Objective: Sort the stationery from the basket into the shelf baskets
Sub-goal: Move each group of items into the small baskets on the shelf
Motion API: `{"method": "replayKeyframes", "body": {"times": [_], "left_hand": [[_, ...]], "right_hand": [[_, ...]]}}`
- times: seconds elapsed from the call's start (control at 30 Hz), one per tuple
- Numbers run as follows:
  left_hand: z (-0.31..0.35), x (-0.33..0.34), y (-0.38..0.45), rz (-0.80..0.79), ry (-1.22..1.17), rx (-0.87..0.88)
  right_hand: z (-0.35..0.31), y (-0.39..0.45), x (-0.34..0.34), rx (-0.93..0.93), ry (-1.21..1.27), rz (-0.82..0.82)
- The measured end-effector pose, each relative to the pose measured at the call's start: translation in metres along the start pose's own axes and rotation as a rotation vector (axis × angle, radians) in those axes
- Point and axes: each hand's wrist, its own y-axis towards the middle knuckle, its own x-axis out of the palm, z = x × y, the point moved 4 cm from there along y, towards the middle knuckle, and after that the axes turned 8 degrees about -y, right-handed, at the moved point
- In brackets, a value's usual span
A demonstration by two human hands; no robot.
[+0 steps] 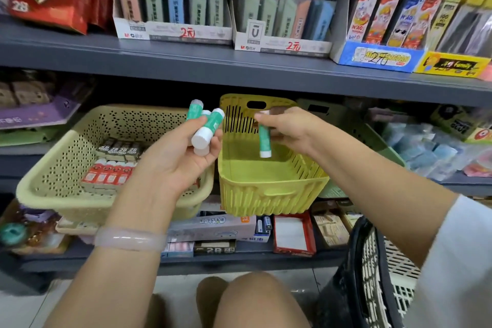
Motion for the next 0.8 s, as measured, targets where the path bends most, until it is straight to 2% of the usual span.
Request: {"method": "replayKeyframes", "body": {"times": [0.07, 0.13, 0.27, 0.37, 0.57, 0.63, 0.7, 0.77, 0.8], "left_hand": [[0.001, -0.005, 0.005, 0.041, 0.008, 0.005], [-0.001, -0.011, 0.009, 0.078, 0.045, 0.002], [0.002, -0.017, 0.014, 0.103, 0.076, 0.003], [0.008, -0.019, 0.017, 0.116, 0.09, 0.034], [0.01, -0.019, 0.018, 0.121, 0.129, 0.056], [0.008, -0.017, 0.017, 0.122, 0.137, 0.068], [0.008, -0.015, 0.016, 0.11, 0.153, 0.087], [0.007, -0.013, 0.015, 0.079, 0.183, 0.105], [0.007, -0.011, 0.015, 0.06, 0.2, 0.112]], "right_hand": [[0.0, 0.021, 0.005, -0.016, -0.225, 0.065], [-0.001, 0.037, 0.013, -0.075, -0.451, 0.058], [-0.001, 0.057, 0.03, -0.236, -1.167, -0.004], [0.006, 0.061, 0.036, -0.274, -1.283, -0.031], [0.01, 0.06, 0.038, -0.293, -1.226, -0.056], [0.002, 0.054, 0.034, -0.305, -1.125, -0.002], [-0.01, 0.045, 0.03, -0.336, -0.828, 0.046], [-0.019, 0.031, 0.033, -0.289, -0.413, -0.047], [-0.021, 0.025, 0.037, -0.257, -0.287, -0.132]]}}
